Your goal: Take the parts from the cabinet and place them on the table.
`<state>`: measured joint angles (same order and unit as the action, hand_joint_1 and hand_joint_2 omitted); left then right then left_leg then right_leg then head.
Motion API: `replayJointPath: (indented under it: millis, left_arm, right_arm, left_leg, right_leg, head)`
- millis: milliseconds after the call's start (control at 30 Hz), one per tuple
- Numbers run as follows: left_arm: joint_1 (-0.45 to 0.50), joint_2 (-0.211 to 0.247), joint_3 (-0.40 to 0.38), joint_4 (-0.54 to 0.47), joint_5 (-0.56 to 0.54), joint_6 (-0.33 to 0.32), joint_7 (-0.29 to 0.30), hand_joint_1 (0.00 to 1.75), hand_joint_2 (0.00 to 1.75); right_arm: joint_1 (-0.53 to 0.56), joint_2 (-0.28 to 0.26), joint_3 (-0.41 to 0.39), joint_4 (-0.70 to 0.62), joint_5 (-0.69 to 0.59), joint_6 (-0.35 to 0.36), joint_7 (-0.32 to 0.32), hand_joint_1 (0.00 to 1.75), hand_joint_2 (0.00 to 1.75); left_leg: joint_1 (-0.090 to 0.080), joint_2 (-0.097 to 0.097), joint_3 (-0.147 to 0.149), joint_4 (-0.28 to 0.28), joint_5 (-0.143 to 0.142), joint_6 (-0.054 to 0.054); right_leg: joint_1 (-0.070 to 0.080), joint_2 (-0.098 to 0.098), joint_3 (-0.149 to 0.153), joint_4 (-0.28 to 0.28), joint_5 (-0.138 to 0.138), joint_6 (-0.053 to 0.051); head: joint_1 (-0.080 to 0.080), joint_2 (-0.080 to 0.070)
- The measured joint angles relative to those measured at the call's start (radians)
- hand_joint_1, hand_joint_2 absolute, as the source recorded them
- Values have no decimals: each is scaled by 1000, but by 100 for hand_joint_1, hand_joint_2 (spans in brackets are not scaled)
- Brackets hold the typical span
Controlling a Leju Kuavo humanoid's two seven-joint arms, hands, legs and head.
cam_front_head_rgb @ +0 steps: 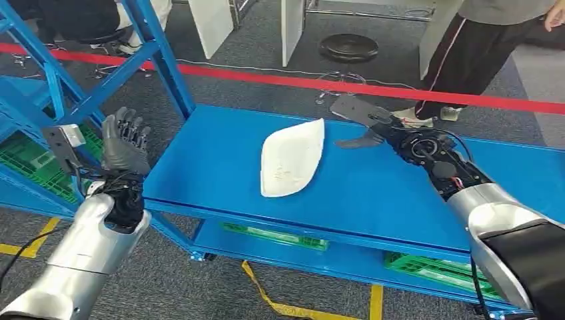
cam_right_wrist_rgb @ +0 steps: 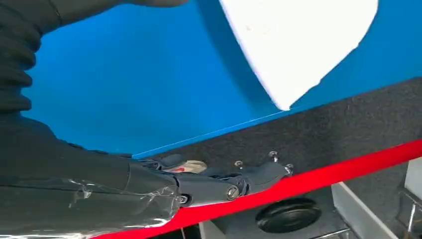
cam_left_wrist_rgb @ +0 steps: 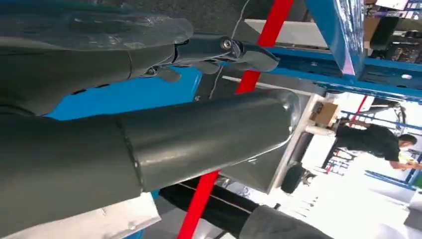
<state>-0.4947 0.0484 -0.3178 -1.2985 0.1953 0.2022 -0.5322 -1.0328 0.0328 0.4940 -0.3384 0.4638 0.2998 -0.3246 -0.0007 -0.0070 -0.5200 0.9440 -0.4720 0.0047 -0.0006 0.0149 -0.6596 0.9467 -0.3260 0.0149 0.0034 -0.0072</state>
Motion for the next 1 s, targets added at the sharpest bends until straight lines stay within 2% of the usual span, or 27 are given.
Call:
replayJointPath:
  millis: [133,400,533,633,733,867,1000]
  left_arm:
    - [0,0,0,0,-2,0,1,0,0]
    - [0,0,0,0,-15,-1,0,0,0]
    - [-1,0,0,0,-14,-1,-2,0,0]
    - [-1,0,1,0,-14,-5,-4,0,0]
    - [-3,0,1,0,-14,-8,-6,0,0]
    - [-4,0,1,0,-14,-16,-10,0,0]
    - [-4,0,1,0,-14,-21,-13,0,0]
  right_arm:
    - [0,-1,-14,0,-34,0,10,0,175]
    - [14,-12,-63,0,-180,13,68,0,175]
    - [30,-12,-96,3,-276,36,151,0,175]
    - [49,-12,-119,5,-334,55,176,0,175]
    - [63,-11,-128,6,-335,59,177,0,175]
    - [69,-10,-137,11,-349,73,224,0,175]
    - [78,-10,-140,14,-336,76,232,0,175]
  left_leg:
    - [0,0,0,0,0,0]
    - [0,0,0,0,0,0]
    - [0,0,0,0,0,0]
    - [0,0,0,0,0,0]
    - [0,0,0,0,0,0]
    - [0,0,0,0,0,0]
    - [0,0,0,0,0,0]
  right_leg:
    - [0,0,0,0,0,0]
    - [0,0,0,0,0,0]
    - [0,0,0,0,0,0]
    - [0,0,0,0,0,0]
    - [0,0,0,0,0,0]
    - [0,0,0,0,0,0]
    - [0,0,0,0,0,0]
  head:
    - [0,0]
    - [0,0]
    - [0,0]
    - [0,0]
    - [0,0]
    - [0,0]
    - [0,0]
